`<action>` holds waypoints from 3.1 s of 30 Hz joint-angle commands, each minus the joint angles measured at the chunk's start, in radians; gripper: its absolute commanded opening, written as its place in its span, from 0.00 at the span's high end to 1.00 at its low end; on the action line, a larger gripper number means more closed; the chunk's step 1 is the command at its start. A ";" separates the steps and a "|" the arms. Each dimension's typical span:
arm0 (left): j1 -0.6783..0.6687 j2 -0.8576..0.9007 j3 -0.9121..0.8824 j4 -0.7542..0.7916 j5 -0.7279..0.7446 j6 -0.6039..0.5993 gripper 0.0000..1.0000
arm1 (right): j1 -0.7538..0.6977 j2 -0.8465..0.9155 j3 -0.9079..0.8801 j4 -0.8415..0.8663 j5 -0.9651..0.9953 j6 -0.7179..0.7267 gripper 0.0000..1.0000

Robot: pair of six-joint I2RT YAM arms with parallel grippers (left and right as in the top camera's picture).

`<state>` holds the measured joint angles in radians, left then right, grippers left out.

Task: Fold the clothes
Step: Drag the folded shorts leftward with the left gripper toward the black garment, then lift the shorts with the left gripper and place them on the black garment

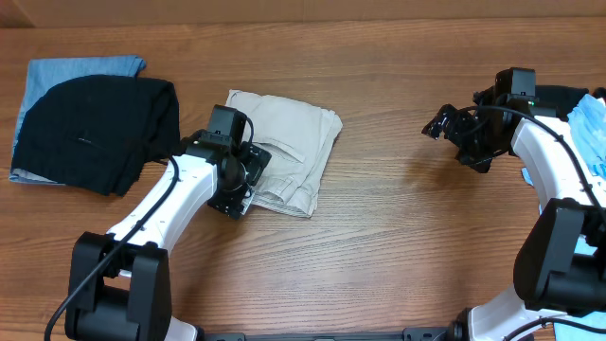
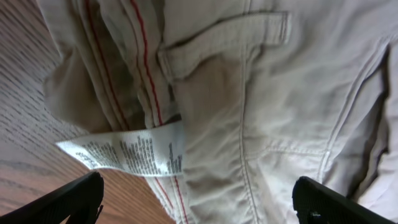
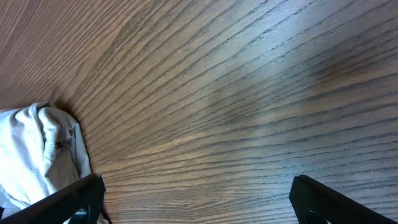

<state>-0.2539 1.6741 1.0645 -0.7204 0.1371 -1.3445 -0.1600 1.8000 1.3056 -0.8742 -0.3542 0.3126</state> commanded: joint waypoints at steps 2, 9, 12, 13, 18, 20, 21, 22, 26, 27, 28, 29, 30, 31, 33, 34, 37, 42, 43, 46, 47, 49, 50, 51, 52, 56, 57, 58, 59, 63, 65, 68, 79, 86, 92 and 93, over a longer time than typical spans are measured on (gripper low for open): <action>-0.016 0.044 -0.014 0.018 -0.059 -0.032 0.00 | 0.002 -0.005 0.010 0.005 0.006 -0.010 0.00; -0.042 0.185 -0.014 0.079 -0.046 -0.051 0.00 | 0.002 -0.005 0.010 0.005 0.006 -0.010 0.00; -0.041 0.236 -0.014 0.100 -0.032 -0.050 0.13 | 0.002 -0.005 0.010 0.005 0.006 -0.010 0.00; -0.041 0.235 -0.014 0.101 -0.032 -0.050 0.17 | 0.002 -0.005 0.010 0.005 0.006 -0.010 0.00; -0.041 0.235 -0.014 0.093 -0.032 -0.047 0.54 | 0.002 -0.005 0.010 0.005 0.006 -0.010 0.00; -0.041 0.235 -0.014 0.089 -0.031 -0.038 0.80 | 0.002 -0.005 0.010 0.005 0.006 -0.010 0.00; -0.041 0.235 -0.014 0.090 -0.029 0.005 0.82 | 0.002 -0.005 0.010 0.005 0.006 -0.010 0.00; -0.036 0.235 -0.012 0.100 -0.004 0.104 0.78 | 0.002 -0.005 0.010 0.005 0.006 -0.010 0.00; 0.000 0.235 0.013 0.157 0.101 0.410 0.96 | 0.002 -0.005 0.010 0.005 0.006 -0.010 0.00; 0.009 0.235 0.028 0.156 0.105 0.484 0.96 | 0.002 -0.005 0.010 0.005 0.006 -0.010 0.00; 0.018 0.235 0.047 0.156 0.122 0.583 0.96 | 0.002 -0.005 0.010 0.005 0.006 -0.010 0.00; 0.028 0.235 0.068 0.149 0.135 0.660 0.96 | 0.002 -0.005 0.010 0.005 0.006 -0.010 0.00; 0.039 0.234 0.096 0.141 0.147 0.718 0.96 | 0.002 -0.005 0.010 0.005 0.006 -0.010 0.00; 0.045 0.233 0.134 0.127 0.152 0.755 0.96 | 0.002 -0.005 0.010 0.005 0.006 -0.010 0.00; 0.045 0.233 0.215 0.078 0.134 0.856 0.96 | 0.002 -0.005 0.010 0.005 0.006 -0.010 0.00; 0.044 0.233 0.268 0.045 0.097 0.901 0.96 | 0.002 -0.005 0.010 0.005 0.006 -0.010 0.00; 0.043 0.233 0.395 -0.039 0.006 1.052 0.96 | 0.002 -0.005 0.010 0.005 0.006 -0.010 0.00; 0.045 0.233 0.500 -0.124 -0.155 1.192 0.96 | 0.002 -0.005 0.010 0.005 0.006 -0.010 0.00; 0.045 0.233 0.525 -0.138 -0.193 1.201 0.96 | 0.002 -0.005 0.010 0.005 0.006 -0.010 0.00; 0.045 0.233 0.626 -0.161 -0.227 1.264 0.96 | 0.002 -0.005 0.010 0.005 0.006 -0.010 0.00; 0.046 0.233 0.656 -0.161 -0.229 1.263 0.96 | 0.002 -0.005 0.010 0.005 0.006 -0.010 0.00; 0.052 0.233 0.697 -0.156 -0.255 1.247 0.96 | 0.002 -0.005 0.010 0.005 0.006 -0.010 0.00; 0.061 0.233 0.713 -0.151 -0.265 1.225 0.96 | 0.002 -0.005 0.010 0.005 0.006 -0.010 0.00; 0.073 0.233 0.729 -0.145 -0.270 1.195 0.96 | 0.002 -0.005 0.010 0.005 0.006 -0.010 0.00; 0.090 0.233 0.745 -0.135 -0.270 1.170 0.96 | 0.002 -0.005 0.010 0.005 0.006 -0.010 0.00; 0.183 0.233 0.799 -0.080 -0.219 1.153 0.96 | 0.002 -0.005 0.010 0.005 0.006 -0.010 0.00; 0.206 0.233 0.806 -0.062 -0.194 1.154 0.96 | 0.002 -0.005 0.010 0.005 0.006 -0.010 0.00; 0.237 0.233 0.810 -0.027 -0.161 1.152 0.96 | 0.002 -0.005 0.010 0.005 0.006 -0.010 0.00; 0.256 0.233 0.811 -0.002 -0.142 1.135 0.96 | 0.002 -0.005 0.010 0.005 0.006 -0.010 0.00; 0.383 0.233 0.811 0.092 -0.062 0.931 0.96 | 0.002 -0.005 0.010 0.005 0.006 -0.010 0.00; 0.461 0.233 0.811 0.109 -0.058 0.861 0.96 | 0.002 -0.005 0.010 0.005 0.006 -0.010 0.00; 0.547 0.233 0.811 0.116 -0.056 0.860 0.96 | 0.002 -0.005 0.010 0.005 0.006 -0.010 0.00; 0.758 0.233 0.810 -0.026 0.041 0.866 0.96 | 0.002 -0.005 0.010 0.005 0.006 -0.010 0.00; 0.758 0.235 0.792 -0.187 -0.131 0.850 0.96 | 0.002 -0.005 0.010 0.005 0.006 -0.010 0.00; 0.780 0.235 0.661 -0.196 -0.200 0.827 0.96 | 0.002 -0.005 0.010 0.005 0.006 -0.010 0.00; 0.792 0.235 0.634 -0.199 -0.199 0.814 0.96 | 0.002 -0.005 0.010 0.005 0.006 -0.010 0.00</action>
<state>0.5022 1.9156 1.7588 -0.9100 -0.0116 -0.5026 -0.1600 1.8000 1.3056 -0.8745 -0.3546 0.3130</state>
